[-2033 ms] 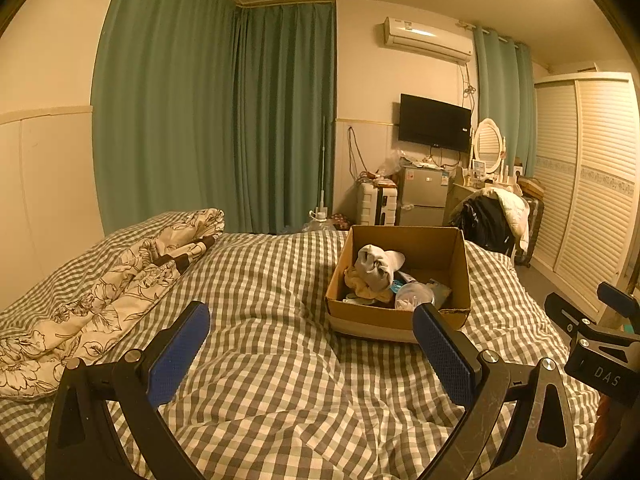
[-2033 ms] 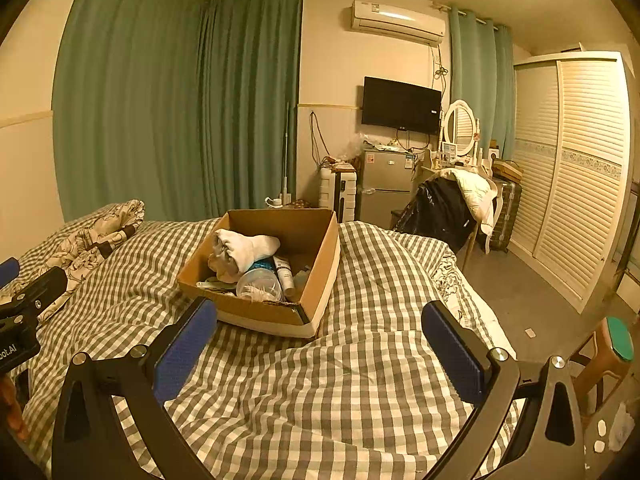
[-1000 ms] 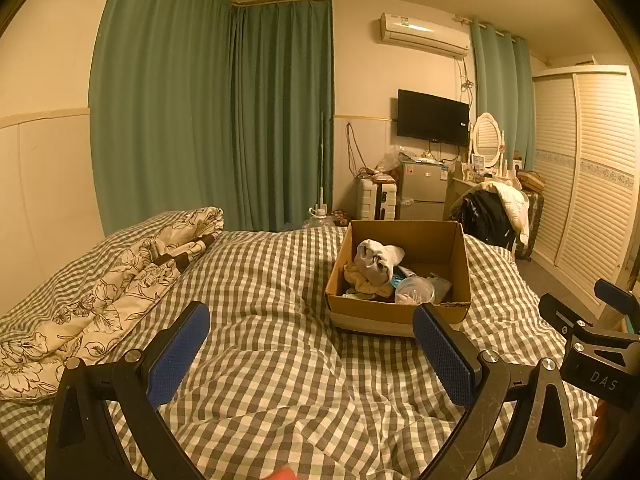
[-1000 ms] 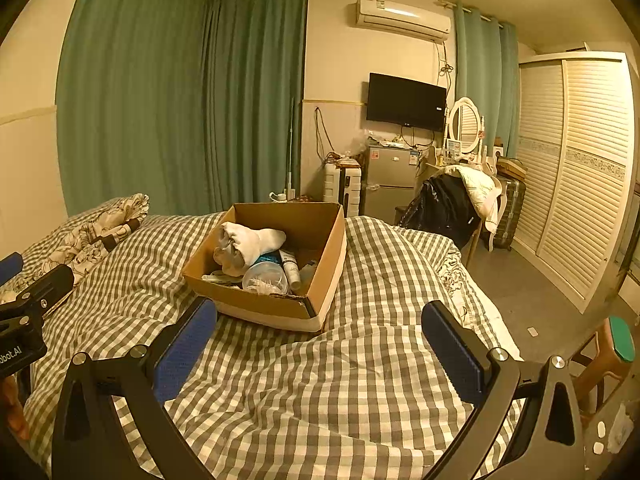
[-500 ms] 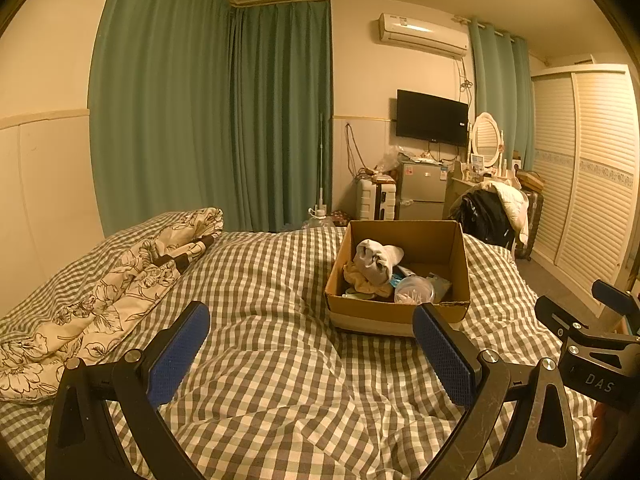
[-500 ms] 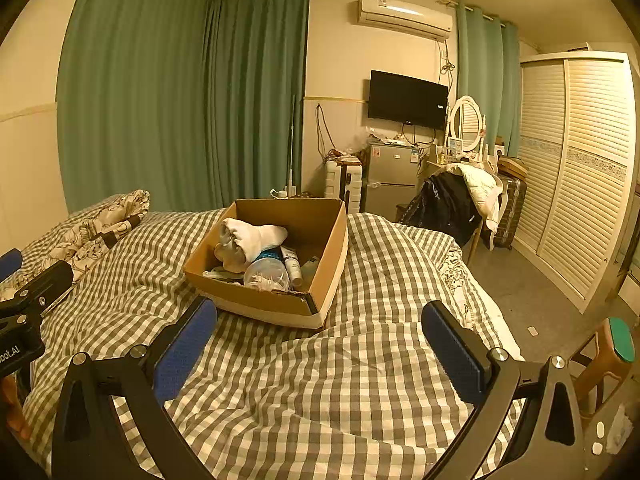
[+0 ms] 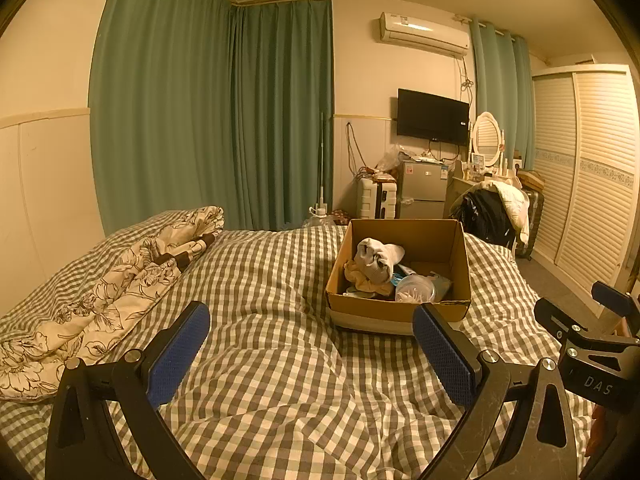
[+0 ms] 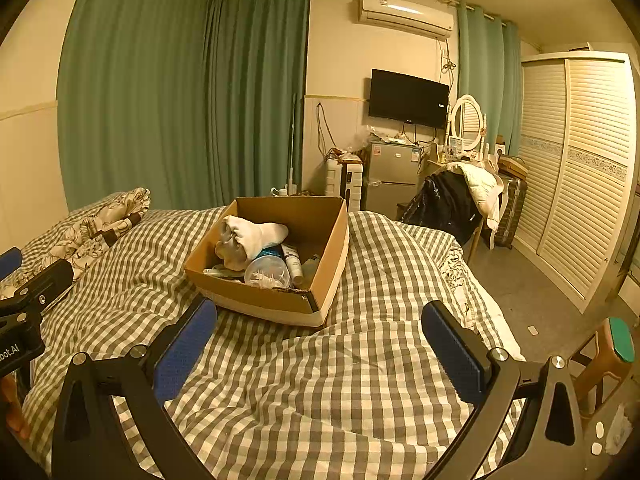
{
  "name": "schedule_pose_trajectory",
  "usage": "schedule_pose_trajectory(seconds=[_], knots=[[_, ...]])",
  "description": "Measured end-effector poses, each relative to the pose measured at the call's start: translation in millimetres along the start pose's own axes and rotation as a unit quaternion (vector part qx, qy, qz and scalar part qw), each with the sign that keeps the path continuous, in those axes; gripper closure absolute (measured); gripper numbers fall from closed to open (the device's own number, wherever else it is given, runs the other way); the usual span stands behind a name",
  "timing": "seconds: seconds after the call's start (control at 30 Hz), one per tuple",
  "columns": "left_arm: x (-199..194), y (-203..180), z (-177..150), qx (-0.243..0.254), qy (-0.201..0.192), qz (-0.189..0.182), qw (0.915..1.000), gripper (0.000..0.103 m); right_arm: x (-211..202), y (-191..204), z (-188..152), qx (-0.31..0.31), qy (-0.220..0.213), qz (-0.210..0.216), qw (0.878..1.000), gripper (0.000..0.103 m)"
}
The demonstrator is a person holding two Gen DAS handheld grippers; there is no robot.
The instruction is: Organize objects
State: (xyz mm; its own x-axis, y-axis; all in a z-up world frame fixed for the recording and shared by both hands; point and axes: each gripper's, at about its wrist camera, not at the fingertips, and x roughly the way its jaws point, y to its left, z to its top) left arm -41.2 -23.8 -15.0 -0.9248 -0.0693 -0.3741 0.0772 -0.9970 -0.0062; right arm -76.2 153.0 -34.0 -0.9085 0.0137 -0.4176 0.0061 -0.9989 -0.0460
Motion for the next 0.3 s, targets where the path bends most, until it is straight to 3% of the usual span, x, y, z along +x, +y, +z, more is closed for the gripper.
schedule_pose_trajectory(seconds=[0.3], knots=[[0.5, 1.3, -1.9, 0.003, 0.0, 0.001, 1.0, 0.0, 1.3, 0.5, -1.5, -0.001, 0.002, 0.0, 1.0, 0.0]])
